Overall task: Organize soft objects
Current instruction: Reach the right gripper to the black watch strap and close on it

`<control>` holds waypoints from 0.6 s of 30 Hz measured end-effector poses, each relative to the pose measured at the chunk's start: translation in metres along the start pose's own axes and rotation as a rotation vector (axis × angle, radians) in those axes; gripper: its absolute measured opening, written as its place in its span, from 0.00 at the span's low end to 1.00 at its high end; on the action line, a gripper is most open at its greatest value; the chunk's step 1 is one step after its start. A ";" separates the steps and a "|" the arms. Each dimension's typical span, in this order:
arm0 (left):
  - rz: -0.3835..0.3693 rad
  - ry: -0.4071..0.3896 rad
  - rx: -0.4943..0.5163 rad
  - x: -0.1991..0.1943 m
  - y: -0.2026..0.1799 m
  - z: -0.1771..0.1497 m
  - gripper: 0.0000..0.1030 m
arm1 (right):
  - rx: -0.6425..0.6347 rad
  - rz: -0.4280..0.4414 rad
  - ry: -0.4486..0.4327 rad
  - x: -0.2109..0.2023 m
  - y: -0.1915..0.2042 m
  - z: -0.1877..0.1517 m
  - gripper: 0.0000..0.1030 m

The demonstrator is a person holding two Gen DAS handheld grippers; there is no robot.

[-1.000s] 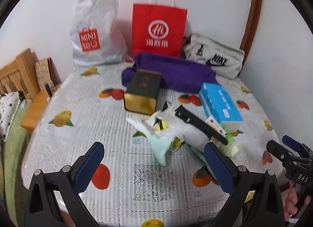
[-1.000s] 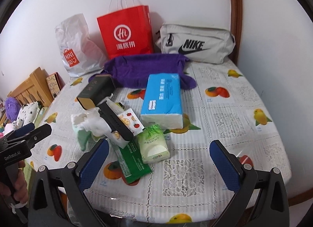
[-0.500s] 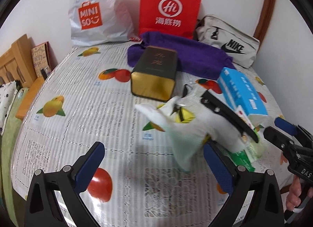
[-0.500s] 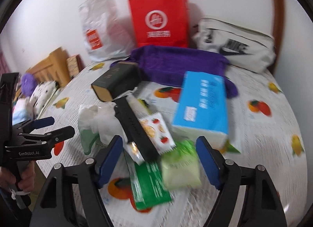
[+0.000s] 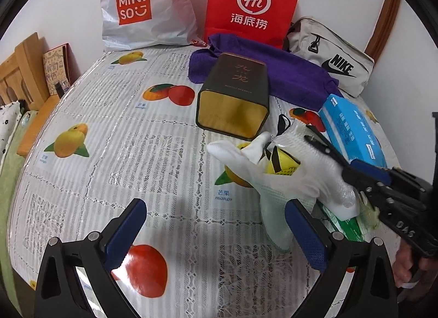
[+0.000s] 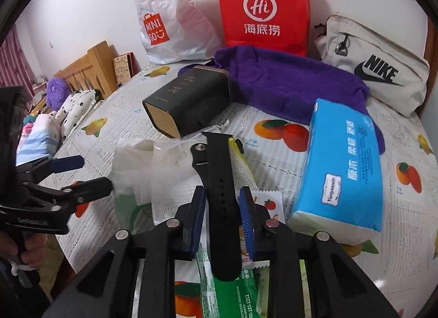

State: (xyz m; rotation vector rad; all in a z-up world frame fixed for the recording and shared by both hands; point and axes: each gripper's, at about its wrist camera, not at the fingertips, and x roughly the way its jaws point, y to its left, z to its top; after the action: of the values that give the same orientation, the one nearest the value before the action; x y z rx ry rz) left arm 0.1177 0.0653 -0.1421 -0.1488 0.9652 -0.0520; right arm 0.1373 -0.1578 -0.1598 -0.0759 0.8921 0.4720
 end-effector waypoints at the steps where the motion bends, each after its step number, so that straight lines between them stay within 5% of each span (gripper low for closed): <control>1: -0.007 0.001 -0.002 0.001 0.001 0.000 0.99 | -0.003 0.010 0.002 -0.002 0.000 0.000 0.23; 5: -0.021 0.003 -0.006 0.003 0.003 0.001 0.99 | 0.001 0.064 0.053 -0.004 0.003 -0.002 0.22; 18: -0.031 0.021 -0.016 0.009 0.007 0.003 0.99 | -0.006 0.045 0.049 0.001 0.002 0.008 0.20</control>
State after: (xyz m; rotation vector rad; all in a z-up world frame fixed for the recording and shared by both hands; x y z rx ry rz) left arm 0.1252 0.0720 -0.1488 -0.1785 0.9846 -0.0747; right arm 0.1424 -0.1537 -0.1554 -0.0735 0.9423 0.5165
